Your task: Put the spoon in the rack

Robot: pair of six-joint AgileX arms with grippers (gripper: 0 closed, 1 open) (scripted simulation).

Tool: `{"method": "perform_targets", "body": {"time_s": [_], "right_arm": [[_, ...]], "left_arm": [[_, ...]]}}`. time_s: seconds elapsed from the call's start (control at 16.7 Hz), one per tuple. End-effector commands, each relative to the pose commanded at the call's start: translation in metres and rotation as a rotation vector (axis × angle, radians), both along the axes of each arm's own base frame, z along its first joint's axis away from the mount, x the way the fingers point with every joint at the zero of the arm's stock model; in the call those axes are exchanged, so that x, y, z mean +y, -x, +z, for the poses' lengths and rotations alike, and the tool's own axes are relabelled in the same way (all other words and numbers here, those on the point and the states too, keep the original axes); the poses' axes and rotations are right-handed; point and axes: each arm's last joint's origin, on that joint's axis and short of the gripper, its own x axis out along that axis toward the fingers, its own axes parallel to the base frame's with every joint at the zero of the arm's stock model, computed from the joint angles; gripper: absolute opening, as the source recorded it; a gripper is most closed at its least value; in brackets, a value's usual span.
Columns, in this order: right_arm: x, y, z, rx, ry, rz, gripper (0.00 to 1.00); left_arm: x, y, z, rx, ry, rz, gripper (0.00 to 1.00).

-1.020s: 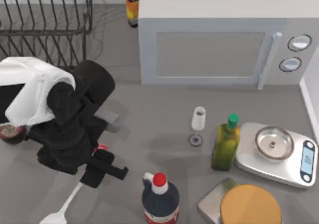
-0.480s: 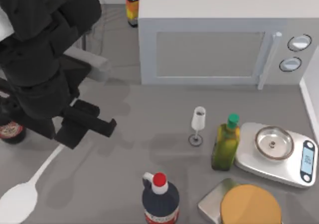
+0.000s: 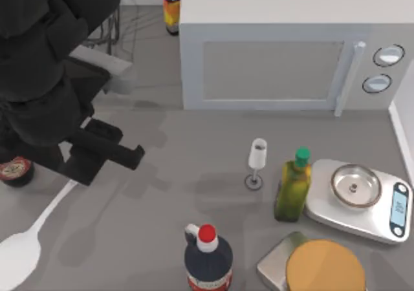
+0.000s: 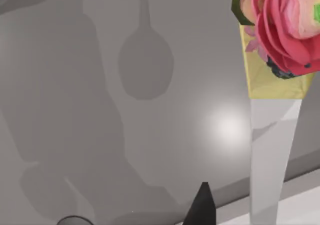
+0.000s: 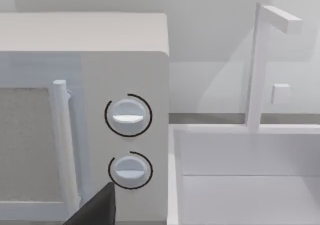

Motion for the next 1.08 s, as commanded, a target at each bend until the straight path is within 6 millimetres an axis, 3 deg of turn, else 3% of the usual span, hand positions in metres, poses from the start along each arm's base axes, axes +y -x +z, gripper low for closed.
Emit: {"method": "perform_targets", "body": {"time_s": [0.3, 0.66, 0.84, 1.08], "right_arm": [[0.0, 0.0, 0.0, 0.0, 0.0, 0.0, 1.0], [0.0, 0.0, 0.0, 0.0, 0.0, 0.0, 1.0], [0.0, 0.0, 0.0, 0.0, 0.0, 0.0, 1.0], [0.0, 0.0, 0.0, 0.0, 0.0, 0.0, 1.0]], "left_arm": [[0.025, -0.007, 0.013, -0.165, 0.122, 0.087, 0.0], [0.086, -0.02, 0.045, -0.689, 0.352, 0.267, 0.0], [0.12, -0.011, 0.069, -1.018, 0.406, 0.323, 0.0], [0.152, 0.018, 0.095, -1.363, 0.394, 0.35, 0.0]]}}
